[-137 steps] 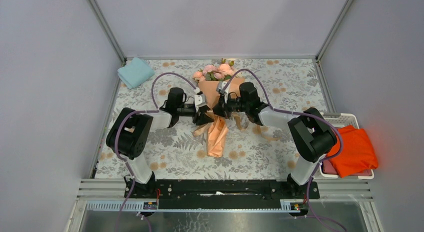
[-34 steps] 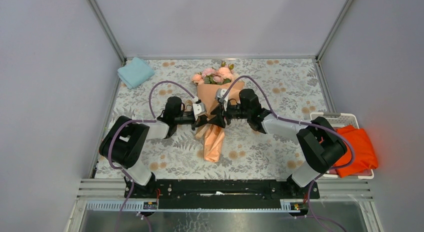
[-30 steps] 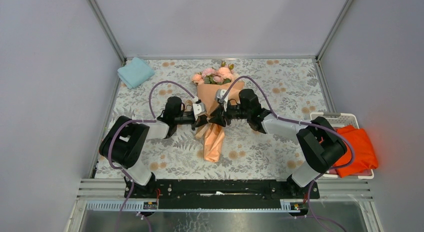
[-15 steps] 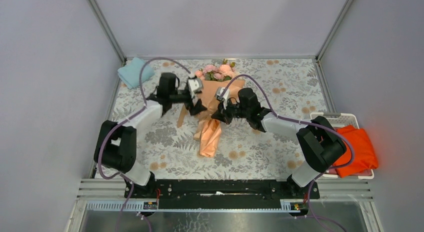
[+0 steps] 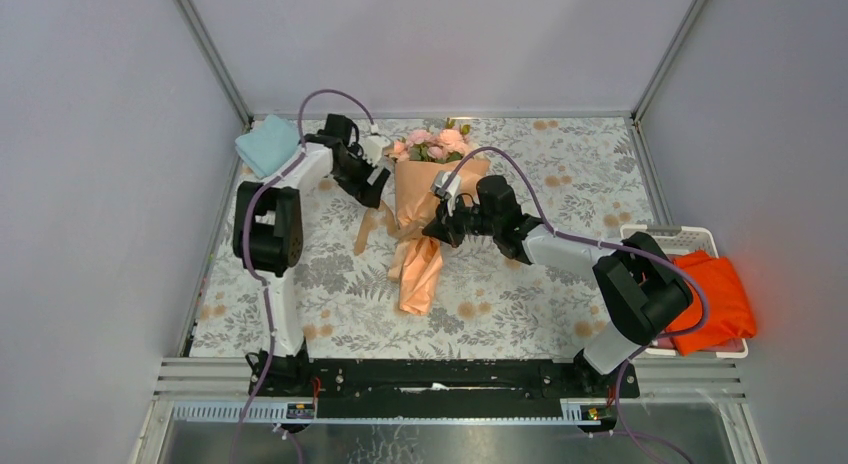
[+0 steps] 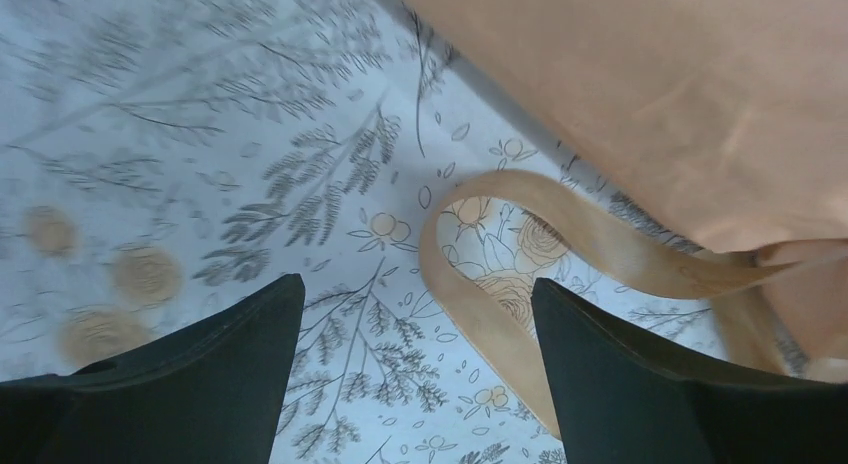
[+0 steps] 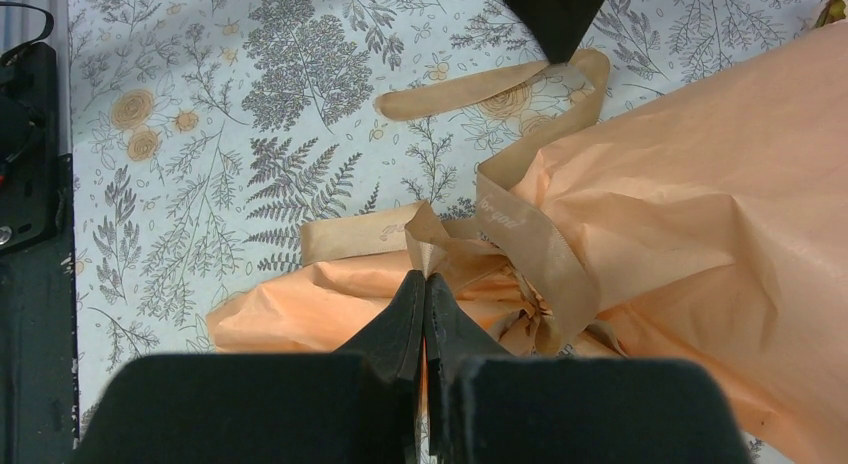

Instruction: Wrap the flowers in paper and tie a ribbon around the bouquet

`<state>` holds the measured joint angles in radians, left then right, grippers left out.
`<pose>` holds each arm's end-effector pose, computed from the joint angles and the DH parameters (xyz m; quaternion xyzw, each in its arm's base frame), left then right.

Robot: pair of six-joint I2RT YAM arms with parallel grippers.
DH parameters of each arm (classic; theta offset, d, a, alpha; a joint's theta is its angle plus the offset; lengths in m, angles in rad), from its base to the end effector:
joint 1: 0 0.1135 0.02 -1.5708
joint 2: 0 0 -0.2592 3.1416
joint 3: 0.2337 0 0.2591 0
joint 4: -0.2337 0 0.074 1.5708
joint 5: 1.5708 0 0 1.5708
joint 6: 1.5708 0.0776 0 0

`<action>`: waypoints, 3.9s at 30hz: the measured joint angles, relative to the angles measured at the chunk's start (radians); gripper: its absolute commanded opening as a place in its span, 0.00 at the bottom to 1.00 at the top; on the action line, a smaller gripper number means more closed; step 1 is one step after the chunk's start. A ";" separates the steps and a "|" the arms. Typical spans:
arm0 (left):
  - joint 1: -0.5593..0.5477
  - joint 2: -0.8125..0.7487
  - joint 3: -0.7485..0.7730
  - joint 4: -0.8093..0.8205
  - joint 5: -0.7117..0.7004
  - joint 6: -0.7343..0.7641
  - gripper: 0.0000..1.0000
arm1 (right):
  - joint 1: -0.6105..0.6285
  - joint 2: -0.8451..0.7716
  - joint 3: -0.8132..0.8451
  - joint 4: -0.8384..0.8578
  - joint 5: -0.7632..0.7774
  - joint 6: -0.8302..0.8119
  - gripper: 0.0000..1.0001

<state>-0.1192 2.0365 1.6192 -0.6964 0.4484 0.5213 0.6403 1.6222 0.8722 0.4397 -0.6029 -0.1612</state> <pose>0.4474 -0.0875 0.1686 0.3468 0.8855 -0.1681 0.2597 0.2864 0.2683 0.2023 -0.4621 0.6421 0.3665 0.4898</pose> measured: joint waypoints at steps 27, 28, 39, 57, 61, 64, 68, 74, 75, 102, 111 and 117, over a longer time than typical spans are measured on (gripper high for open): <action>-0.148 -0.501 -0.316 -0.171 0.040 0.284 0.00 | -0.046 0.034 0.099 -0.063 0.009 0.141 0.00; -0.200 -0.557 -0.334 -0.201 0.059 0.304 0.00 | -0.050 0.043 0.109 -0.072 0.008 0.146 0.00; -0.817 -0.573 -0.351 -0.075 0.212 0.080 0.00 | -0.058 0.056 0.163 -0.164 -0.011 0.187 0.00; -0.855 -0.527 -0.446 0.333 0.206 -0.074 0.87 | -0.058 0.084 0.209 -0.239 -0.043 0.172 0.00; -0.722 -0.658 -0.474 0.300 0.230 -0.066 0.87 | -0.053 0.117 0.248 -0.272 -0.042 0.156 0.00; -0.533 -0.766 -0.526 0.329 0.256 -0.119 0.80 | -0.032 0.156 0.300 -0.303 -0.034 0.140 0.00; -0.323 -0.893 -0.702 0.425 0.269 -0.207 0.61 | 0.023 0.244 0.421 -0.350 -0.006 0.126 0.00; -0.246 -0.996 -0.911 0.484 0.290 -0.200 0.48 | 0.084 0.385 0.561 -0.424 0.045 0.119 0.16; -0.243 -0.996 -0.926 0.488 0.297 -0.183 0.48 | 0.089 0.403 0.576 -0.442 0.053 0.117 0.25; -0.326 -0.659 -0.955 0.757 0.216 0.217 0.41 | -0.048 0.344 0.653 -0.813 0.082 0.018 0.35; -0.378 -0.677 -0.854 0.683 0.275 0.284 0.32 | -0.041 0.414 0.650 -0.802 0.032 -0.018 0.41; -0.361 -0.626 -0.873 0.745 0.217 0.294 0.35 | -0.041 0.427 0.650 -0.793 0.016 -0.024 0.26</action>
<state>-0.4805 1.4101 0.7464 0.0483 0.6651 0.8158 0.5995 2.0495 1.5223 -0.3531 -0.5869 -0.1848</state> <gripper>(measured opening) 0.305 0.382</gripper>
